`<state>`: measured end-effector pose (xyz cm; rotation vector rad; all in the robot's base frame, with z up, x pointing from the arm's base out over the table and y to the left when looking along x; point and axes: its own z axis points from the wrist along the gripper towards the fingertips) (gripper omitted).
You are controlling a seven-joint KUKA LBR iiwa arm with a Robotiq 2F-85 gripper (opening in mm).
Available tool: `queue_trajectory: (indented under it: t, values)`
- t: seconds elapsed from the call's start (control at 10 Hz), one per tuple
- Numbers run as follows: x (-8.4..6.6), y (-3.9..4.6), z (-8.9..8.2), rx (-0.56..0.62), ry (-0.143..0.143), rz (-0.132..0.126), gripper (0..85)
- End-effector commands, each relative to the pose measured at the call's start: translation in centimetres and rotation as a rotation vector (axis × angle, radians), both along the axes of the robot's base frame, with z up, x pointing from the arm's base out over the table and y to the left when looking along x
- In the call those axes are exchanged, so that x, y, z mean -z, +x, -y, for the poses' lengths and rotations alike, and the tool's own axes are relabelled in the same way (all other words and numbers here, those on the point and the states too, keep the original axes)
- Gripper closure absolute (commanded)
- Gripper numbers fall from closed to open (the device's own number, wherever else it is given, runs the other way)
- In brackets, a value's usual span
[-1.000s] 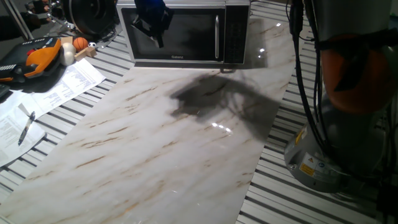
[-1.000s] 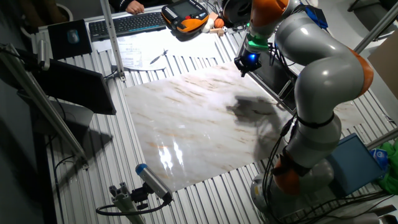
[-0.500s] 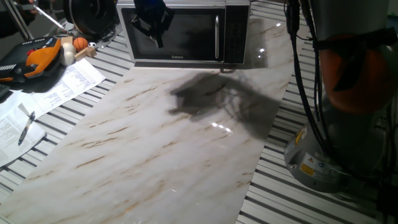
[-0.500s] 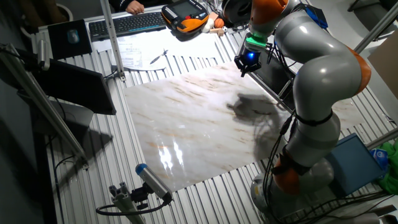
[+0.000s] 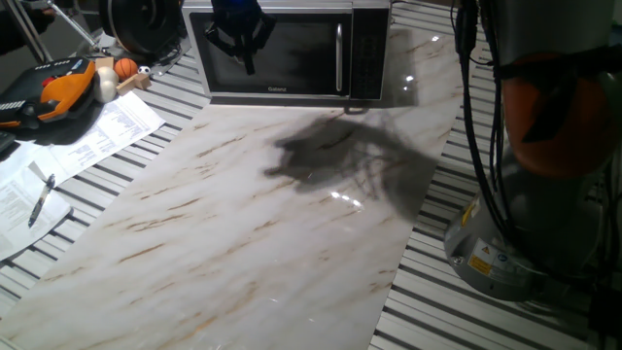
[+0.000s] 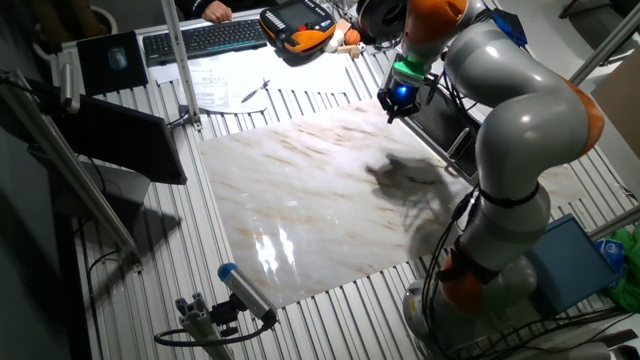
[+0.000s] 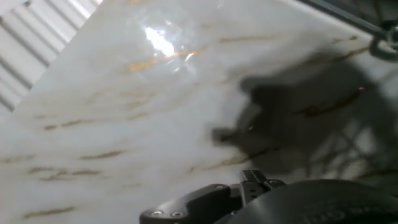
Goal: Open the microwave door
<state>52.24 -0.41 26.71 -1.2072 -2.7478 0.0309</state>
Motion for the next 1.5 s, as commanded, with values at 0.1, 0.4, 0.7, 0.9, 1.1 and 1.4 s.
queue_trajectory:
  t: [0.1, 0.4, 0.7, 0.9, 1.1, 1.4]
  values:
    - [0.5, -0.04, 2.6, 0.176, -0.006, -0.008, 68.0]
    - [1.3, -0.59, 6.0, 0.223, -0.058, 0.02, 51.0]
    - [0.7, -1.1, 8.5, 0.262, -0.088, 0.047, 51.0]
    - [0.2, -0.95, 10.4, 0.273, -0.056, 0.045, 51.0]
    - [0.2, -0.92, 10.7, 0.26, -0.034, 0.057, 51.0]
    - [0.2, -0.92, 10.7, 0.216, -0.005, 0.071, 85.0]
